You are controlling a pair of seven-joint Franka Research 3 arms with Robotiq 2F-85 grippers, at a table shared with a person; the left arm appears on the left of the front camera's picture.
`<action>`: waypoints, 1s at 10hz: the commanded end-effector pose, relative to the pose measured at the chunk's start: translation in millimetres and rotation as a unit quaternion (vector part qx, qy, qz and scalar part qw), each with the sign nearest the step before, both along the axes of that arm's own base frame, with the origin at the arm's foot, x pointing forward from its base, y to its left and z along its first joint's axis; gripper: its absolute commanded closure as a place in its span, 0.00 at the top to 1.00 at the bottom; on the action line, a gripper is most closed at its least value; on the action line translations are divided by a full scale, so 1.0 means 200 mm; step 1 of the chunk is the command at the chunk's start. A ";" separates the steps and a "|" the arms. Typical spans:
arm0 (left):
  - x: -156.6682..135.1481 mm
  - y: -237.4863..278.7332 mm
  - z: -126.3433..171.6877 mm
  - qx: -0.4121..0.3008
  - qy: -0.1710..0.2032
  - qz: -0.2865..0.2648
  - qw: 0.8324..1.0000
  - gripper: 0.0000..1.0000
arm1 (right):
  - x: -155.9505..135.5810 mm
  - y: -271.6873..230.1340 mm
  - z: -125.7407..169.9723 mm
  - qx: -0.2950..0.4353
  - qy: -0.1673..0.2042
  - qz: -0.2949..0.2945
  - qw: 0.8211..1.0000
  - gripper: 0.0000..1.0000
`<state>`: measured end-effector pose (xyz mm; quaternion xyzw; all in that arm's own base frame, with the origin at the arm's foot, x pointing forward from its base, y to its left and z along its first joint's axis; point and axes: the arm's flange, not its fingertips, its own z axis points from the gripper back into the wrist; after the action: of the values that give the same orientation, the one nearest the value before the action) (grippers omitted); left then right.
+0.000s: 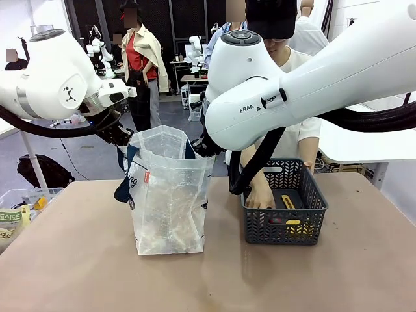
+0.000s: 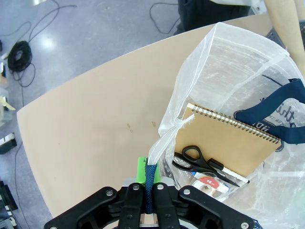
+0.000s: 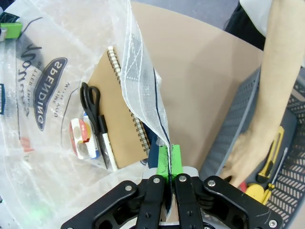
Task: Transfer purchased items from the store into the shopping bag.
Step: Move the Reusable shopping bag to the right side of the table.
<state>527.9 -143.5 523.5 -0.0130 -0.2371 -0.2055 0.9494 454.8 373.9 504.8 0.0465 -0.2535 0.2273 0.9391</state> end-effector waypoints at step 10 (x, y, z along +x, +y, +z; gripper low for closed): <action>0.00 0.01 0.01 0.002 0.001 0.002 1.000 0.00 | 0.00 0.01 -0.01 0.001 0.002 0.001 1.000 0.00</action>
<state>527.9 -143.5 523.5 -0.0130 -0.2371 -0.2055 0.9494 454.8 373.9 504.8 0.0465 -0.2535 0.2273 0.9391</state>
